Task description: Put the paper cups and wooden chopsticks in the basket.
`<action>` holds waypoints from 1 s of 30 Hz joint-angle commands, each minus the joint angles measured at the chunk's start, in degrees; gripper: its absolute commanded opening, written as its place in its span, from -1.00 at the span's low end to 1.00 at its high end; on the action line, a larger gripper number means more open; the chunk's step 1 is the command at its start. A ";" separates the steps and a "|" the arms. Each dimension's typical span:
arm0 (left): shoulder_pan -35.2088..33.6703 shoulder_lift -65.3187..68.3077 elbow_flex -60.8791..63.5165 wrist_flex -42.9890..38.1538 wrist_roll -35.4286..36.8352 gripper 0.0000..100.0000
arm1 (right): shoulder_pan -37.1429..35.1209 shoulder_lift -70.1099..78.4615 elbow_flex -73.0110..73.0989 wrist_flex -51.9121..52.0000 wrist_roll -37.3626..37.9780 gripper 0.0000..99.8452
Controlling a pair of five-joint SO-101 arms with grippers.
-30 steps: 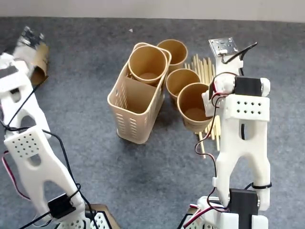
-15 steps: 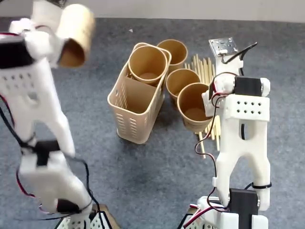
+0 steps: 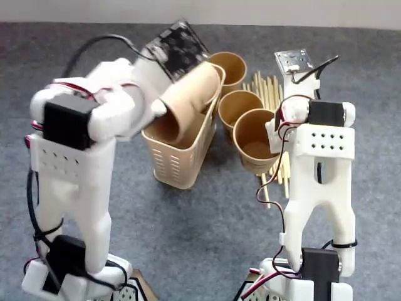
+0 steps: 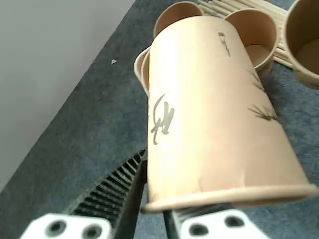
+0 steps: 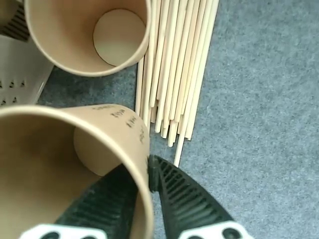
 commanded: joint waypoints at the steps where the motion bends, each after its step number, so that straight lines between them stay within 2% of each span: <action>1: -2.15 5.14 -4.09 0.00 -1.14 -0.98 | -0.31 -1.63 -1.63 0.22 0.09 -0.99; 7: -2.07 14.02 -9.98 -0.09 -1.23 -0.96 | -0.31 -1.63 -1.63 0.22 0.09 -0.99; 13: -2.86 16.22 -12.09 -0.09 -1.14 -0.64 | -0.31 -1.63 -1.63 0.22 0.09 -0.99; 21: -6.29 15.78 -12.18 -6.77 -0.70 -0.66 | -0.40 -1.63 -1.71 0.22 0.09 -0.99; 24: -7.34 15.78 -12.18 -10.11 1.85 -0.66 | -0.40 -1.63 -1.80 0.22 0.09 -0.99; 30: -6.02 15.78 -12.88 -13.54 2.73 -0.66 | -0.40 -1.63 -1.80 0.22 0.09 -0.99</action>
